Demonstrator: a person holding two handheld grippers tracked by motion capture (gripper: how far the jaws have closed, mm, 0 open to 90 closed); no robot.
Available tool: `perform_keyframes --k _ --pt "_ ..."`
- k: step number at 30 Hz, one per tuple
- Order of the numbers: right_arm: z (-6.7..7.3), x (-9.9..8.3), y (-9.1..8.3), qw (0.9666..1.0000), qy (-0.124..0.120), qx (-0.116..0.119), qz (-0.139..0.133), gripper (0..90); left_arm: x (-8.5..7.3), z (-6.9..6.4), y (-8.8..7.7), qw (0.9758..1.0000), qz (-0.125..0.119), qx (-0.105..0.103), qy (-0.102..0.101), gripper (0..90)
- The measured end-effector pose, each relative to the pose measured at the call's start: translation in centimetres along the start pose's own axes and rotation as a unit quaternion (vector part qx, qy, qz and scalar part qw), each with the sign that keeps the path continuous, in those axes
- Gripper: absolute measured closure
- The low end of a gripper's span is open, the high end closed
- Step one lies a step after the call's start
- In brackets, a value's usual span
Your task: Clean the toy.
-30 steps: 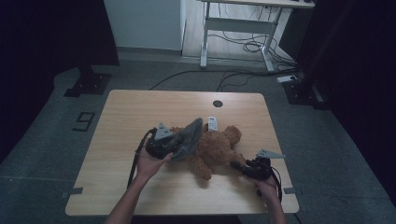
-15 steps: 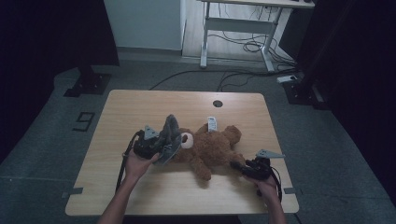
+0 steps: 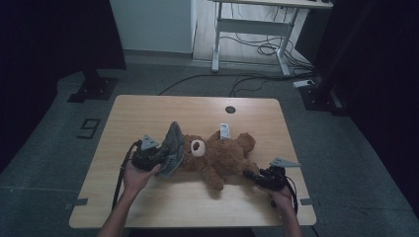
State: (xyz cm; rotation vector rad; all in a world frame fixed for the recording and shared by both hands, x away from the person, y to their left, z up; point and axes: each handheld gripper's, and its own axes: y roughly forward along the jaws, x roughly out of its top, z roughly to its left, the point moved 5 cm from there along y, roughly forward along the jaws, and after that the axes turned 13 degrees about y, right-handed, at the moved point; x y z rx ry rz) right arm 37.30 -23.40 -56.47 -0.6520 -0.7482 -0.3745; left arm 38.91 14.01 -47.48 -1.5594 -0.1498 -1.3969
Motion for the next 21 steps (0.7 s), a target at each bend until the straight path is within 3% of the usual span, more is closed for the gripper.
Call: perform_keyframes --k 3,4,5,6,7,8,9,10,13,15,21 --pt "0.0 0.0 0.0 1.0 -0.002 -0.001 0.0 60.2 2.1 -1.3 -0.1 0.9995 -0.024 -0.019 0.006 78.1" --pt "0.0 0.0 0.0 1.0 -0.003 -0.001 0.0 60.2 4.0 -3.0 0.3 0.9985 -0.035 -0.034 0.027 78.1" --pt "0.0 0.0 0.0 1.0 -0.003 -0.001 0.0 60.2 4.0 -3.0 0.3 0.9985 -0.035 -0.034 0.027 78.1" --pt "0.0 0.0 0.0 1.0 -0.003 -0.001 0.0 60.2 4.9 -4.0 0.7 0.9977 -0.037 -0.043 0.037 78.0" --pt "0.0 0.0 0.0 1.0 -0.003 -0.001 -0.001 60.2 6.3 -6.0 2.1 0.9959 -0.036 -0.065 0.053 78.0" --pt "0.0 0.0 0.0 1.0 -0.005 -0.002 0.0 60.2 6.8 -7.1 2.9 0.9949 -0.031 -0.074 0.062 78.0" --pt "0.1 0.0 0.0 1.0 -0.005 -0.003 -0.001 60.2 6.8 -7.1 2.9 0.9949 -0.031 -0.074 0.062 78.0" --pt "0.1 -0.1 0.0 1.0 -0.005 -0.003 -0.001 60.2 7.6 -9.1 4.9 0.9926 -0.019 -0.09 0.079 78.0" --pt "0.1 -0.1 -0.1 1.0 -0.007 -0.003 -0.002 60.2 8.1 -11.5 7.6 0.9901 -0.005 -0.11 0.087 78.0" --pt "0.1 -0.1 -0.1 1.0 -0.008 -0.004 -0.002 60.2 7.9 -12.4 9.0 0.9893 0.005 -0.112 0.093 78.0" --pt "0.0 -0.2 -0.2 0.9999 -0.01 -0.008 0.0 60.2 7.5 -12.7 9.7 0.9899 0.01 -0.106 0.094 78.2"
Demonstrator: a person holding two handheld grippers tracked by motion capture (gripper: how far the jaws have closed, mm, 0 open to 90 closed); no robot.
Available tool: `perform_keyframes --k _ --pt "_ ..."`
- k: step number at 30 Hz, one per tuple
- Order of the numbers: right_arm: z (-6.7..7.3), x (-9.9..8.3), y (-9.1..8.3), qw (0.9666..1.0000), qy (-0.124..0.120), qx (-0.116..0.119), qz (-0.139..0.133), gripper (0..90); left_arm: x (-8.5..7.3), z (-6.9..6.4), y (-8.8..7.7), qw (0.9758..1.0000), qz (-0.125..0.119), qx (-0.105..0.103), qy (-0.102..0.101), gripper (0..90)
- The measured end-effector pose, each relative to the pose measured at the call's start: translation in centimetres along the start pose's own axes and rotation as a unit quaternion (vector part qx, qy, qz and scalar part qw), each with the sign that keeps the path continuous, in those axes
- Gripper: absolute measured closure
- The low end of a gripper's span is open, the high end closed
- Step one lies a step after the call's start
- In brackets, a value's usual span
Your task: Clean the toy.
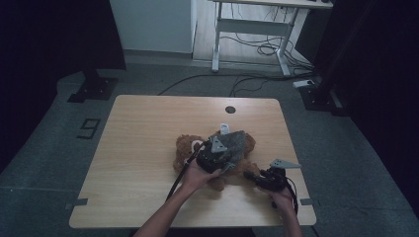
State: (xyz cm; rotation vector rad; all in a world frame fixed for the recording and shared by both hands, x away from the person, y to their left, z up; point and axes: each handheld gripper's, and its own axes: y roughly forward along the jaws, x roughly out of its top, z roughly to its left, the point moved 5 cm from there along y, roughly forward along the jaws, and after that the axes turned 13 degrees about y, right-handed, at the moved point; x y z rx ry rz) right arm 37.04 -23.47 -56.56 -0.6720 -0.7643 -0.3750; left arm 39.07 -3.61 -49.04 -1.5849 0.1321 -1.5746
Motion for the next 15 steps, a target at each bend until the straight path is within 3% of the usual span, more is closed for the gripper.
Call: perform_keyframes --k 3,7,10,15 --pt "0.1 0.0 0.0 1.0 0.0 0.0 0.0 60.2 -0.2 0.1 -0.2 0.9999 0.004 0.01 0.006 78.3" --pt "0.0 0.0 -0.1 1.0 0.002 0.001 0.001 60.3 -1.3 1.1 -1.7 0.9985 0.017 0.05 0.014 78.2" --pt "0.0 0.0 -0.1 1.0 0.003 0.001 0.002 60.3 -2.4 2.1 -3.0 0.9984 0.008 0.055 -0.004 78.2" --pt "0.1 0.0 -0.1 1.0 0.002 0.0 0.002 60.3 -3.3 3.3 -5.0 0.9971 0.001 0.076 -0.006 78.2"
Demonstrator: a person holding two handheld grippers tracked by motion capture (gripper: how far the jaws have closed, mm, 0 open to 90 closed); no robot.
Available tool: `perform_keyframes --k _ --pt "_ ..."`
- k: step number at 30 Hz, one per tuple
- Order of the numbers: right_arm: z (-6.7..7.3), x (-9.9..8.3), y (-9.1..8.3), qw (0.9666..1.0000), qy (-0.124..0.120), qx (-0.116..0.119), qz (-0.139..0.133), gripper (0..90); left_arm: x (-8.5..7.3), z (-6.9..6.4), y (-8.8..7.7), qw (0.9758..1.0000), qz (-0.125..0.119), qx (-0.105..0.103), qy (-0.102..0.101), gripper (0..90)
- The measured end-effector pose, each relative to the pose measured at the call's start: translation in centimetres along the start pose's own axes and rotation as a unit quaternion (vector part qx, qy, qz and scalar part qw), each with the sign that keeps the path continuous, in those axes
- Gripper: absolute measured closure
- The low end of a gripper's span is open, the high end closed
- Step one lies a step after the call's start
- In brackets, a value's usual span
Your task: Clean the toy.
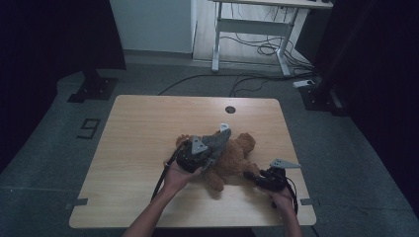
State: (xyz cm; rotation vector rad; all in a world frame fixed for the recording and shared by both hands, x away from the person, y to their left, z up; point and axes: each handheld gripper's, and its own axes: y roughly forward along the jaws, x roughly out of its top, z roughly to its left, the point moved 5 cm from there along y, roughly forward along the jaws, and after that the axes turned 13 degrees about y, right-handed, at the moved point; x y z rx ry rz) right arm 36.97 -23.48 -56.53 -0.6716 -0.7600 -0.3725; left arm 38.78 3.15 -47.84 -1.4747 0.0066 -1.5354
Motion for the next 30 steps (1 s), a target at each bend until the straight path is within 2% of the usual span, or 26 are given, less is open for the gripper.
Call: perform_keyframes --k 3,5,6,7,8,9,11,12,13,15,23,24,26,30 --pt "0.1 0.0 0.0 1.0 -0.001 0.003 -0.001 60.3 -0.5 0.6 -0.6 0.9999 -0.007 0.003 -0.009 78.1" --pt "0.1 0.0 0.0 1.0 0.001 0.003 -0.001 60.2 -1.0 1.4 -1.8 0.9996 -0.017 0.016 -0.016 78.1" --pt "0.1 0.0 0.0 1.0 0.001 0.004 -0.001 60.3 -1.0 1.4 -1.8 0.9996 -0.017 0.016 -0.016 78.1" --pt "0.1 0.0 0.0 1.0 0.001 0.004 -0.001 60.3 -1.3 1.8 -2.2 0.9994 -0.018 0.025 -0.018 78.1" --pt "0.1 0.0 0.0 1.0 0.001 0.003 -0.001 60.3 -1.9 2.8 -3.0 0.9985 -0.014 0.047 -0.023 78.2" --pt "0.1 0.0 0.0 1.0 0.001 0.002 0.0 60.3 -2.4 3.3 -3.2 0.9981 -0.011 0.051 -0.033 78.2" --pt "0.0 0.0 0.0 1.0 0.001 0.002 0.001 60.3 -3.6 4.0 -2.9 0.9979 -0.002 0.037 -0.054 78.2" --pt "0.0 0.0 0.0 1.0 0.001 0.002 0.002 60.3 -3.6 4.0 -2.9 0.9979 -0.002 0.037 -0.054 78.2" --pt "0.0 0.0 0.1 1.0 0.001 0.003 0.002 60.3 -4.7 4.4 -2.6 0.9972 0.002 0.032 -0.067 78.2" --pt "0.1 0.0 0.1 1.0 0.001 0.003 0.0 60.3 -5.4 4.7 -2.5 0.9962 -0.003 0.026 -0.082 78.2" --pt "0.1 0.0 0.1 1.0 0.0 0.002 0.002 60.2 -7.1 5.5 -3.0 0.9948 0.014 0.044 -0.09 78.2" --pt "0.1 0.0 0.1 1.0 0.0 0.001 0.002 60.2 -7.8 5.7 -3.0 0.9941 0.021 0.047 -0.096 78.2" --pt "0.1 0.0 0.2 1.0 0.0 0.001 0.001 60.2 -8.7 5.9 -2.8 0.9932 0.04 0.06 -0.09 78.3" --pt "0.1 0.0 0.2 1.0 0.0 -0.001 0.001 60.2 -10.2 6.1 -2.4 0.9916 0.054 0.056 -0.103 78.3"
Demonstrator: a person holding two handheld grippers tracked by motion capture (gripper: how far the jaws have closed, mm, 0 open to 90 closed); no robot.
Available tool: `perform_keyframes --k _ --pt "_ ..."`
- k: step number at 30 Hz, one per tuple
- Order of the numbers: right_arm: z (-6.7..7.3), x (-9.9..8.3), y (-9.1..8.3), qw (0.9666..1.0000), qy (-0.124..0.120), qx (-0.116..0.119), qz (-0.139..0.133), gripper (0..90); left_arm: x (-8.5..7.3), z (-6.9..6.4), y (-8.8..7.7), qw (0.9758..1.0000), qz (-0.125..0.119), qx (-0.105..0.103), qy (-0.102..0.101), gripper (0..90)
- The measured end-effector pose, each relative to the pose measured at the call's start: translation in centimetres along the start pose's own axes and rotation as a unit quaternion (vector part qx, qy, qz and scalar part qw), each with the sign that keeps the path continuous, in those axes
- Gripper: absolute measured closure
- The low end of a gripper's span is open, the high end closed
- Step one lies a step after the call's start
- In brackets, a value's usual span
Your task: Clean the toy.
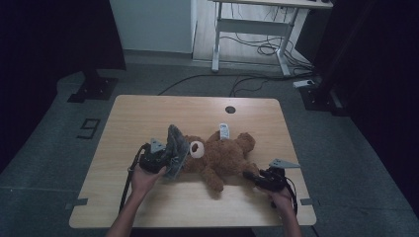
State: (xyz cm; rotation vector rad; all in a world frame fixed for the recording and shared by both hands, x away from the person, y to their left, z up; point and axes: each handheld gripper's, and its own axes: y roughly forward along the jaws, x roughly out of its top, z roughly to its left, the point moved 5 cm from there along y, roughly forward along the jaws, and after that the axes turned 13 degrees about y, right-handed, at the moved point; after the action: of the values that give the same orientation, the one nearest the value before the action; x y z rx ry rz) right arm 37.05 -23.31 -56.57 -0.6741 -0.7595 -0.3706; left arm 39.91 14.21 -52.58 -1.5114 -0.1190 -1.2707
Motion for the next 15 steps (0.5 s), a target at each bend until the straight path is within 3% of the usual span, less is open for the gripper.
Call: perform_keyframes --k 2,6,8,10,15 --pt "0.0 0.0 0.1 1.0 0.001 -0.001 -0.001 60.2 -1.3 -0.4 0.9 0.9997 0.025 -0.001 0.005 78.4" --pt "0.0 0.0 0.1 1.0 0.002 -0.002 -0.001 60.2 -1.9 0.1 0.9 0.9996 0.023 -0.01 -0.011 78.3" --pt "0.0 0.0 0.1 1.0 0.003 -0.003 -0.001 60.2 -1.4 0.3 -0.1 0.9999 0.007 -0.005 -0.014 78.2" --pt "-0.1 0.0 0.1 1.0 0.004 -0.003 0.0 60.2 -0.4 0.2 -1.3 0.9999 -0.01 0.004 -0.001 78.1" --pt "-0.1 0.0 0.2 1.0 0.006 -0.001 -0.001 60.2 3.0 -2.1 -3.6 0.9973 -0.066 -0.004 0.032 78.0"
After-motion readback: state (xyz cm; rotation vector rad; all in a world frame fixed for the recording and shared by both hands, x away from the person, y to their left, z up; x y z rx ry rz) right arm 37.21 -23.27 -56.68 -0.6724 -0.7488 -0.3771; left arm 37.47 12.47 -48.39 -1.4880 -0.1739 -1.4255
